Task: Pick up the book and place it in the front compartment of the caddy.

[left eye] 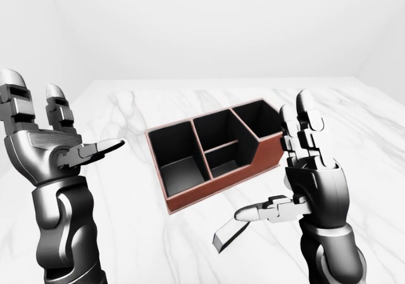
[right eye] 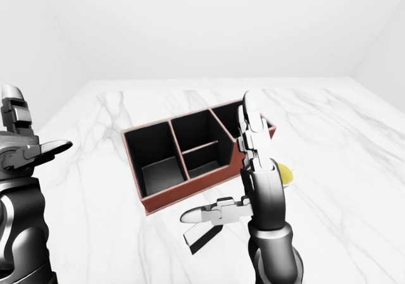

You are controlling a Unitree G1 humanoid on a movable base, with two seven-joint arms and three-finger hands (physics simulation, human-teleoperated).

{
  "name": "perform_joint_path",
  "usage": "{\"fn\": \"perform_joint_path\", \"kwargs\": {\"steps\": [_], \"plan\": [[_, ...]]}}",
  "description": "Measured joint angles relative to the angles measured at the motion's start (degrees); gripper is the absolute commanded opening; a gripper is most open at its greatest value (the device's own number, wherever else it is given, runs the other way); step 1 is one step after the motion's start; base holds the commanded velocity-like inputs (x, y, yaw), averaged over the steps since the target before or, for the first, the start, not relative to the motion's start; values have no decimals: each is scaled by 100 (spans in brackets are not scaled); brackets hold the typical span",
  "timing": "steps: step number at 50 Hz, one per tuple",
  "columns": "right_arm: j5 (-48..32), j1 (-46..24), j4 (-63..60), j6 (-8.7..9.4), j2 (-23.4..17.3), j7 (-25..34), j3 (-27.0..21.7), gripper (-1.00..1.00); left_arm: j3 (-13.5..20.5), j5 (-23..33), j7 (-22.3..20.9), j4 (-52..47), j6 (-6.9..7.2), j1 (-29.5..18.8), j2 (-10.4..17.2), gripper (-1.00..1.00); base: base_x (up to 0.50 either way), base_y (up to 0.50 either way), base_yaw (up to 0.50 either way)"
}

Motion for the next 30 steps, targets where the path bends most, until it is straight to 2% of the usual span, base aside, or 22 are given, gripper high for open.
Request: {"fn": "perform_joint_path", "kwargs": {"steps": [8, 30], "plan": [[20, 4, -1, 0, 6, -15, 13, 100, 6, -10, 8, -7, 0, 11, 7, 100, 50, 1, 0], [293, 198, -724, 0, -46, -154, -39, 100, -3, 0, 14, -34, 0, 37, -2, 100, 2, 0, 0]]}}
